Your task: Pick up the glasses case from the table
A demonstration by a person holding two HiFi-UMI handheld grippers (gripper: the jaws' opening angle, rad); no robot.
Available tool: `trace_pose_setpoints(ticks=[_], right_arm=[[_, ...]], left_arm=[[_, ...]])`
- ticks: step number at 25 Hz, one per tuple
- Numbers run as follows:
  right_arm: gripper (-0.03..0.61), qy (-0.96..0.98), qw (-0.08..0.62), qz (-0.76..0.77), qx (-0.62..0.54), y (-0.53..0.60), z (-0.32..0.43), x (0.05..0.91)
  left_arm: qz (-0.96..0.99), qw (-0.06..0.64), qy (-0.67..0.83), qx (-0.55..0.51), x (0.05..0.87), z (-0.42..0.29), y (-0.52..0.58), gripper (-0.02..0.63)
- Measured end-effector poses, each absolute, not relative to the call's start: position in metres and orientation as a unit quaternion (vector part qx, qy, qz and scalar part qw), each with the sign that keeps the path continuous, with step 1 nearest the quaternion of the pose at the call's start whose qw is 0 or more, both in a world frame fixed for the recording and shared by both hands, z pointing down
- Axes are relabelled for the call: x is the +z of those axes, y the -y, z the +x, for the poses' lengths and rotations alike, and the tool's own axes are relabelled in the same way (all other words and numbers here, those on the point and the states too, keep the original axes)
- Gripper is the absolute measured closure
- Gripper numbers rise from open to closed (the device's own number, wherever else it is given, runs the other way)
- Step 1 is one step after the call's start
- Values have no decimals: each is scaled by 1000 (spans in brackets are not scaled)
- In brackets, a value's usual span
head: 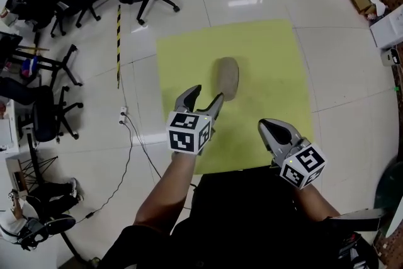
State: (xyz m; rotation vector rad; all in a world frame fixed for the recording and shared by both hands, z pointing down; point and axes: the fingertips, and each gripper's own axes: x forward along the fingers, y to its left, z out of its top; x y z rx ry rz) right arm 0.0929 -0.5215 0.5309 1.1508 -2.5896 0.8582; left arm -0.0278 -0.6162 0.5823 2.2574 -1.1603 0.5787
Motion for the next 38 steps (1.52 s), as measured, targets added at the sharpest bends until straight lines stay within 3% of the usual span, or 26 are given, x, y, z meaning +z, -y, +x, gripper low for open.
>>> trace_pose_setpoints(ticks=[6,12,19,25,38], right_arm=[[577,861,87,385,321,532,126,557],[577,847,82,394,346,535,157,577],[577,839,73,401,360,534,174,592],[577,832,71,415,362,537,189,596],[577,844,74,402,347,523,145,573]], left_arm=[[799,288,455,268,660,2,641,224],[771,316,464,301,710,22,659,179],[745,324,472,343,751,25,663,175],[741,339,475,331,754,24,667,210],[773,383,428,271,717,17,638,224]])
